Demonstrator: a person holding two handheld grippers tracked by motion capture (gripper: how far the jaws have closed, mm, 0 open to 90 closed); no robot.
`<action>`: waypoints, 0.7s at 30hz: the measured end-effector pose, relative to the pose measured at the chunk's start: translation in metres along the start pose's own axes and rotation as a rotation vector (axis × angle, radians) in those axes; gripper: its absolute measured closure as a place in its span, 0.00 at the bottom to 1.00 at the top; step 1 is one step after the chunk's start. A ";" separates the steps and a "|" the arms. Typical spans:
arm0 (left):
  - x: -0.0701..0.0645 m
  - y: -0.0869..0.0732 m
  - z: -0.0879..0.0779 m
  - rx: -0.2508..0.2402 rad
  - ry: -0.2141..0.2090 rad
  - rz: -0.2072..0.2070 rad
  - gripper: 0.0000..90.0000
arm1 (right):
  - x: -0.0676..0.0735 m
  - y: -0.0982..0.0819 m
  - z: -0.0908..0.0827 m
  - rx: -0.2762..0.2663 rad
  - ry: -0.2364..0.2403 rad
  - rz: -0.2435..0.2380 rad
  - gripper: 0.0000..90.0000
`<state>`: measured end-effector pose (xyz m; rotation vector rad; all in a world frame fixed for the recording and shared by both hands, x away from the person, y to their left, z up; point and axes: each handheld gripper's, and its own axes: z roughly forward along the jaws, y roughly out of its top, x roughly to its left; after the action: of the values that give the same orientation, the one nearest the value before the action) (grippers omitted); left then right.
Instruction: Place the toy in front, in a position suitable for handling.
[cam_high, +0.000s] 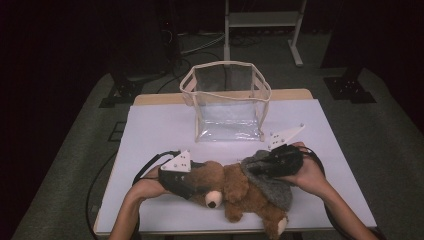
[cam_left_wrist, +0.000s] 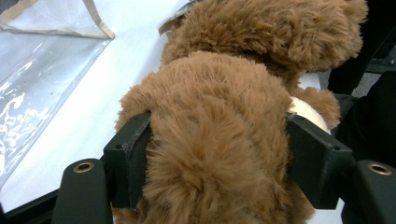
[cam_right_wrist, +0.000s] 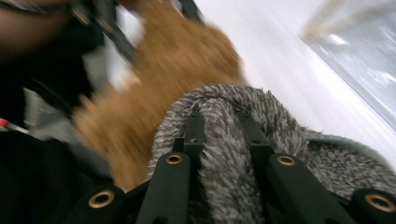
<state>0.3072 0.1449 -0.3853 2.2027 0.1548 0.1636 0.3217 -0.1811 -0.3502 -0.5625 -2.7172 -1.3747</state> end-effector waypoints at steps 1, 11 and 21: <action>-0.001 0.000 0.000 0.003 0.001 0.001 0.32 | 0.003 0.004 0.004 -0.007 0.023 -0.011 0.84; -0.002 0.000 -0.001 0.005 0.002 0.007 0.32 | 0.009 -0.013 -0.007 -0.045 -0.058 -0.033 0.52; -0.001 0.001 0.000 0.004 -0.003 -0.002 0.29 | 0.008 -0.039 -0.004 -0.051 -0.086 -0.023 0.41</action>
<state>0.3062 0.1442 -0.3843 2.2065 0.1554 0.1588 0.3005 -0.2032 -0.3763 -0.6092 -2.7710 -1.4627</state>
